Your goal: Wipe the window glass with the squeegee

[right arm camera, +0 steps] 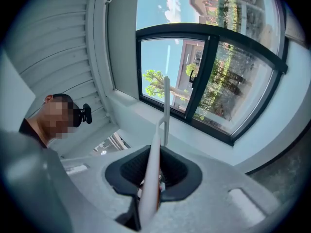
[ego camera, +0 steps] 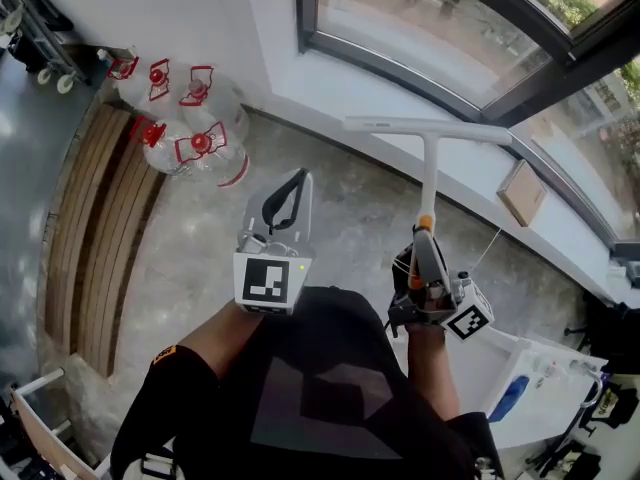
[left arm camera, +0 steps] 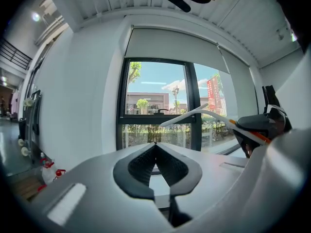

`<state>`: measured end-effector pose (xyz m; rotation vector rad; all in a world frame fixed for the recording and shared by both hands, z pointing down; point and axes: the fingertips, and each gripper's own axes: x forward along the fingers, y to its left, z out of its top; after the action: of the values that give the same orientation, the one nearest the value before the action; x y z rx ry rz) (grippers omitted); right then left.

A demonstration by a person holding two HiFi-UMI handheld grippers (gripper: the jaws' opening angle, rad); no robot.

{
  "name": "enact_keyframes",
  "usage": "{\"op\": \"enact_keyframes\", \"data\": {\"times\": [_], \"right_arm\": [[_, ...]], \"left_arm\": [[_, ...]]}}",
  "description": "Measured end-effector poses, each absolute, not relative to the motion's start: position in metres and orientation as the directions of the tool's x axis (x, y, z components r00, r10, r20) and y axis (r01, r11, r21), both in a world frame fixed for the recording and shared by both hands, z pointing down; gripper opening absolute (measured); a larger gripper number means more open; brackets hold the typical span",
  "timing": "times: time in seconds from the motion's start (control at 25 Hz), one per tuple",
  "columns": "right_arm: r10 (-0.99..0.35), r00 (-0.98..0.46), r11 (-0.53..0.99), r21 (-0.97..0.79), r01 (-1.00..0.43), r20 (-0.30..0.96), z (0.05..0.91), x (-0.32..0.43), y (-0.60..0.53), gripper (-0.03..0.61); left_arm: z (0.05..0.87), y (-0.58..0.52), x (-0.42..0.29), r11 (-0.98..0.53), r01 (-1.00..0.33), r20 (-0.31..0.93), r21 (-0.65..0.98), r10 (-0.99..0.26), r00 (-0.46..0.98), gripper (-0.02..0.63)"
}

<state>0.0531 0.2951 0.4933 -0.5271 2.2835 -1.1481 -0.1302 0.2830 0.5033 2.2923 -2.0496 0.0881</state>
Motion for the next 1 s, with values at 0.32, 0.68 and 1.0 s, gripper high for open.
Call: {"op": "enact_keyframes", "data": {"times": [0.32,0.68,1.0], "right_arm": [[-0.609,-0.745,0.569,-0.804,-0.171,-0.272,0.471,-0.009,0.232,0.049],[-0.633,-0.727,0.579,-0.786,-0.216,-0.266,0.456,-0.055,0.194,0.049],[-0.615,-0.742,0.585,-0.785,-0.201,-0.268,0.456,-0.069,0.156,0.049]], "left_arm": [[0.488,0.208,-0.208,-0.151,-0.988,0.041,0.026,-0.988,0.152,0.018],[0.484,0.168,-0.277,-0.132,-0.989,0.015,0.06,-0.991,0.133,0.018],[0.49,0.149,-0.297,-0.087,-0.994,0.031,0.063,-0.996,0.09,0.018]]}}
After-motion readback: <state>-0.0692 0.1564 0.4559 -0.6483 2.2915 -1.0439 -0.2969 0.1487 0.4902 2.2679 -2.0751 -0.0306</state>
